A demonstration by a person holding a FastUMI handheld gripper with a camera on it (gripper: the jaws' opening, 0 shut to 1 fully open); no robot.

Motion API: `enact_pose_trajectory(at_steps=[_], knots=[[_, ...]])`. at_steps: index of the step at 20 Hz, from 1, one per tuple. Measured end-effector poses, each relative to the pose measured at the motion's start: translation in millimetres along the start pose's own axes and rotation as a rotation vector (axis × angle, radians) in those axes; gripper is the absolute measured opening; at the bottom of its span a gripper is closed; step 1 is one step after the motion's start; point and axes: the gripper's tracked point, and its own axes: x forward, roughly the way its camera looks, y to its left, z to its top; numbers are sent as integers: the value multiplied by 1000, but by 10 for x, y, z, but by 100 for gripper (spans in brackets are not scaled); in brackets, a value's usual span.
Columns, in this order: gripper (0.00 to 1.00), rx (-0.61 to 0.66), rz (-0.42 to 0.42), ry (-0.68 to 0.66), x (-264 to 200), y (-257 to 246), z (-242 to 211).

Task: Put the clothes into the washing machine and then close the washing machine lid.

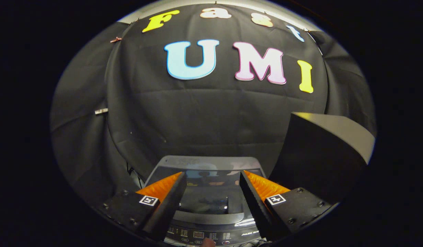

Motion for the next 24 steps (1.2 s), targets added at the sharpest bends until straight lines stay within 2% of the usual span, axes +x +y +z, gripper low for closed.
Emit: enact_pose_trajectory(at_steps=[3, 8, 12, 15, 17, 22, 24], knots=[[98, 20, 33, -71, -316, -161, 334], [98, -41, 68, -173, -900, -576, 821], [97, -84, 57, -259, -1367, -1123, 1019], [97, -64, 58, -319, -1706, -1549, 1092], [97, -71, 15, -317, -1888, -1915, 1050], [97, -95, -31, -302, -2191, -2657, 874], [97, -37, -38, -329, -2324, -2916, 878]])
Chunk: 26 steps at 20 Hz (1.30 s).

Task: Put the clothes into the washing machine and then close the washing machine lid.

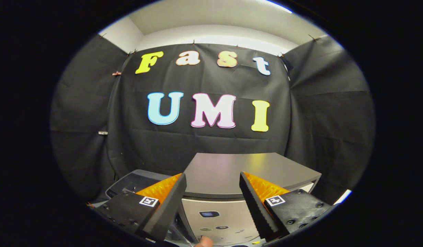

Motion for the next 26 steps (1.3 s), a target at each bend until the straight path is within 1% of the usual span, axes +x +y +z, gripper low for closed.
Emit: enact_pose_trajectory(at_steps=[1, 4, 8, 14, 18, 26], knots=[[97, 14, -22, -8, -35, -164, 5], [98, 26, -41, -49, -141, -440, 62], [98, 37, -56, -50, -146, -606, 16], [98, 27, -35, -23, -53, -548, -95], [98, 46, 1, -40, -21, -448, -72], [98, 60, 1, -43, 0, -461, -60]])
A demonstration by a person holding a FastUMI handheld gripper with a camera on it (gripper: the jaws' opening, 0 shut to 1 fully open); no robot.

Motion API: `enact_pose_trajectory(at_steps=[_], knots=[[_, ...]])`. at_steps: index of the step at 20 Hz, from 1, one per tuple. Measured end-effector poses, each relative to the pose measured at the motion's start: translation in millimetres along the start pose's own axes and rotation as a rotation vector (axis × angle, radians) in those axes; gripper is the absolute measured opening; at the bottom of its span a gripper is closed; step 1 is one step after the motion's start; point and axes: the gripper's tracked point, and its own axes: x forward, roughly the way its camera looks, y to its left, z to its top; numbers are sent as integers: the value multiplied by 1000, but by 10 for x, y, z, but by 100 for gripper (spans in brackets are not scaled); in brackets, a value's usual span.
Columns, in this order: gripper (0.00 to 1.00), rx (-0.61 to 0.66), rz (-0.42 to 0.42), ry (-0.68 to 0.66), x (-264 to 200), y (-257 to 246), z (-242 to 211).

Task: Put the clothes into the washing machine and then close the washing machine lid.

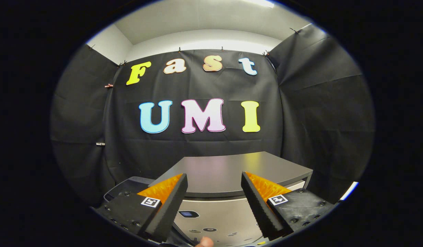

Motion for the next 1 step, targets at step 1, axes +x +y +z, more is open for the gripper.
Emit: enact_pose_trajectory(at_steps=[1], knots=[[98, -1, 0, -3, -3, -3, -2]])
